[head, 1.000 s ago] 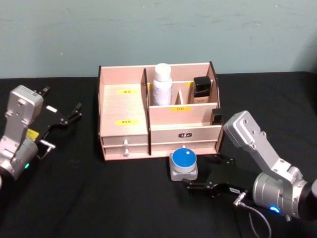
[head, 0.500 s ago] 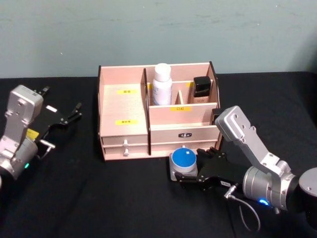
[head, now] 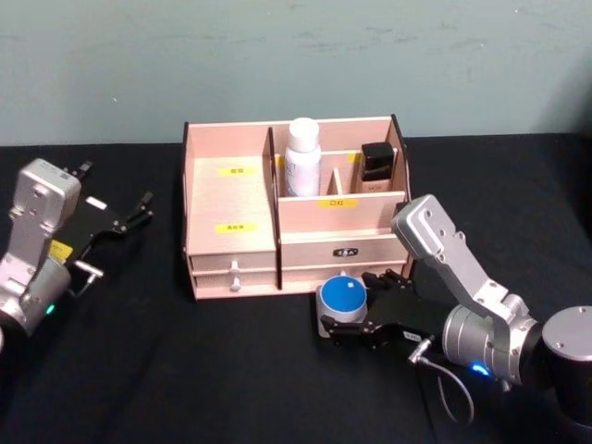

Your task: Pick up the facial cleanser and watermelon frost from the table and place them into the tiered storage box.

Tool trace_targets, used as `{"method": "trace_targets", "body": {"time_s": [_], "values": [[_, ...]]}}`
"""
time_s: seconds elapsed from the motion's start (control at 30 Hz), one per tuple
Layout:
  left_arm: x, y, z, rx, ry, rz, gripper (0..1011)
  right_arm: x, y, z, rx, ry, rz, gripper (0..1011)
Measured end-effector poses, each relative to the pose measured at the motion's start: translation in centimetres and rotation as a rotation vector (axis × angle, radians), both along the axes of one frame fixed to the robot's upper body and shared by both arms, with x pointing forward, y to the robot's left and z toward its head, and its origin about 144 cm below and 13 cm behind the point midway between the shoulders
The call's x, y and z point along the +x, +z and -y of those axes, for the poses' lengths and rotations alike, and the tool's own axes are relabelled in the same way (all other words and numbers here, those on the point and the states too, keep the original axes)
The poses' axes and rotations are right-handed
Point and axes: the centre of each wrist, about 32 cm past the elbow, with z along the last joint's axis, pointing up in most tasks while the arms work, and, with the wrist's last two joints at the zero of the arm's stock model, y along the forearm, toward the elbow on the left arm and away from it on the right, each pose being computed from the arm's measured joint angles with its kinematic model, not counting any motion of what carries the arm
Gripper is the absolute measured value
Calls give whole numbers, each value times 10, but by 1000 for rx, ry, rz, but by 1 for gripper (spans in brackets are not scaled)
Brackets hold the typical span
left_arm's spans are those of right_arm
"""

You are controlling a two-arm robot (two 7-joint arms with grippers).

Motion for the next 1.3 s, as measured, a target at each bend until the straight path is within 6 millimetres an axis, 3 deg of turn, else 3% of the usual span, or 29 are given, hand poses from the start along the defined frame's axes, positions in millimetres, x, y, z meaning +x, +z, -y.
{"method": "trace_targets", "body": {"time_s": [0.97,1.23,1.3], "values": [[0,0,0,0,0,0,1001,10,-5,-6,-6,-2,13,998],[0,0,0,0,0,0,1001,10,-5,-5,-5,-2,12,859],[0,0,0,0,0,0,1001,10,-5,-5,-5,-3,11,786]]}}
